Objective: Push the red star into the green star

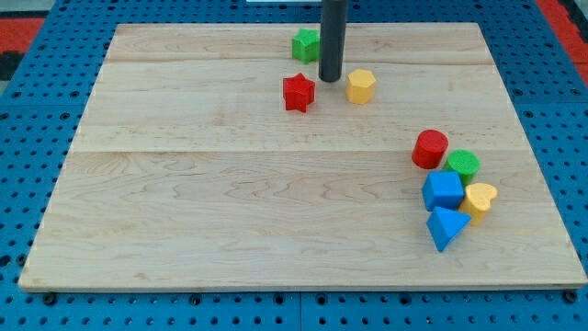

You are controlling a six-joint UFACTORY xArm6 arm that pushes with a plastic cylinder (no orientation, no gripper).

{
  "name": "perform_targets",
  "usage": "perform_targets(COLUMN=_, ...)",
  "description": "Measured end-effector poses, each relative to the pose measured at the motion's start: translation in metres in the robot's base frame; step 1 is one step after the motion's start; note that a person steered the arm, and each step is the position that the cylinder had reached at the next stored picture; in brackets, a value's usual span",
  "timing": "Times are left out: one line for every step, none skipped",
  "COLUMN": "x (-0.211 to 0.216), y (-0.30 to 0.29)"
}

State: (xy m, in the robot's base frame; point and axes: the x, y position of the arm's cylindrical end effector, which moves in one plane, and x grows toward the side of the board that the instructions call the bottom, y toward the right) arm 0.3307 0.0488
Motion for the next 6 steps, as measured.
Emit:
perform_targets(x=0.038, y=-0.018)
perform_targets(x=0.038, y=-0.072)
perform_targets(x=0.012, y=-0.073)
perform_targets(x=-0.002, y=-0.073)
perform_targets(x=0.019, y=-0.092)
perform_targets(x=-0.014, y=-0.121)
